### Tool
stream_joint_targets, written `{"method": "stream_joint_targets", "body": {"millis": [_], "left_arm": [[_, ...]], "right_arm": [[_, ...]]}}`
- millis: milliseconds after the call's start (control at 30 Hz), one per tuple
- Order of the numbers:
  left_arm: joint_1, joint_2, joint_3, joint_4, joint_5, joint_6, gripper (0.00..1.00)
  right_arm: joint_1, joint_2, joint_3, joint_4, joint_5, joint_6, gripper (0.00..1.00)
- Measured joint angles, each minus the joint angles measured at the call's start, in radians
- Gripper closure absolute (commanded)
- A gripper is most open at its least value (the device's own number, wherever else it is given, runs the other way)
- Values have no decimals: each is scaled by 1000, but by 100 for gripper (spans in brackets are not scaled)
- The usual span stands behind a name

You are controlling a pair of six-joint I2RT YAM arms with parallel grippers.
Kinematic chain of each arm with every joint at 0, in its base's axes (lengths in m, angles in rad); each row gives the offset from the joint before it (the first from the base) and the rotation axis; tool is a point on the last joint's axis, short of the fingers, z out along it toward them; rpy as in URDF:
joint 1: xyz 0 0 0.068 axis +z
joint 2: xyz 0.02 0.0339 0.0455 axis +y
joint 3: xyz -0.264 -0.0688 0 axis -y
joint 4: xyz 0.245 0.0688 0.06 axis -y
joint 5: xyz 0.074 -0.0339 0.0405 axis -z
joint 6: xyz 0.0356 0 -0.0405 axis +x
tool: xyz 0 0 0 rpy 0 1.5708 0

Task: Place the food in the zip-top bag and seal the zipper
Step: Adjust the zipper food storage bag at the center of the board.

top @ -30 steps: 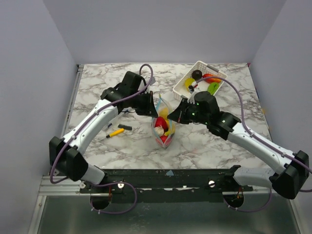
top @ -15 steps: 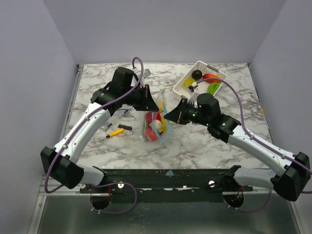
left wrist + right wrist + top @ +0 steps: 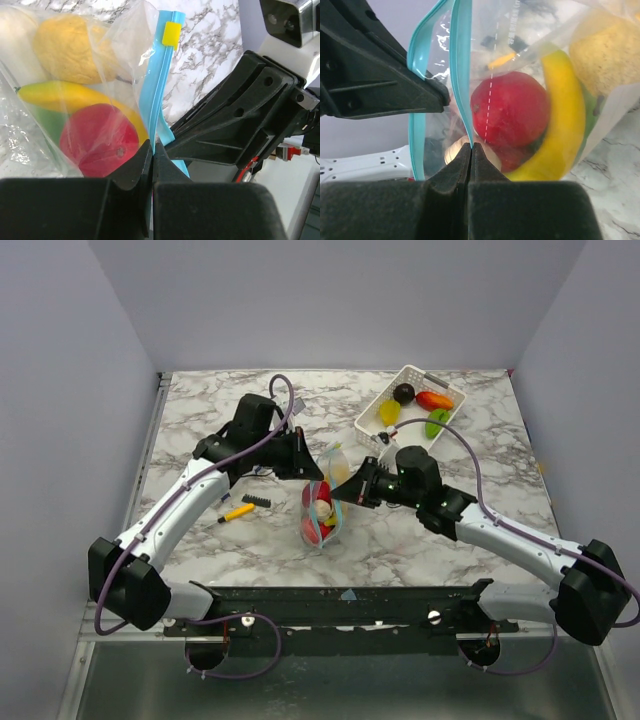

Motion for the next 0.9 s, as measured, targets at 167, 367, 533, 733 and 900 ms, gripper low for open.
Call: {"method": "stream_joint_targets", "body": {"millis": [167, 367, 533, 733, 900], "left_arm": [[-6, -10, -1, 36, -2, -13, 94], [-35, -18, -1, 55, -41, -11, 80], [-64, -19, -1, 61, -85, -2, 71], [-94, -18, 2, 59, -160, 14, 57], [-123, -3, 38, 45, -240, 32, 55]], "right_arm": [[0, -3, 0, 50, -17, 30, 100], [0, -4, 0, 79, -26, 50, 100], [0, -4, -5, 108, -40, 69, 100], [0, 1, -16, 121, -45, 76, 100], [0, 13, -18, 130, -55, 77, 100]]}}
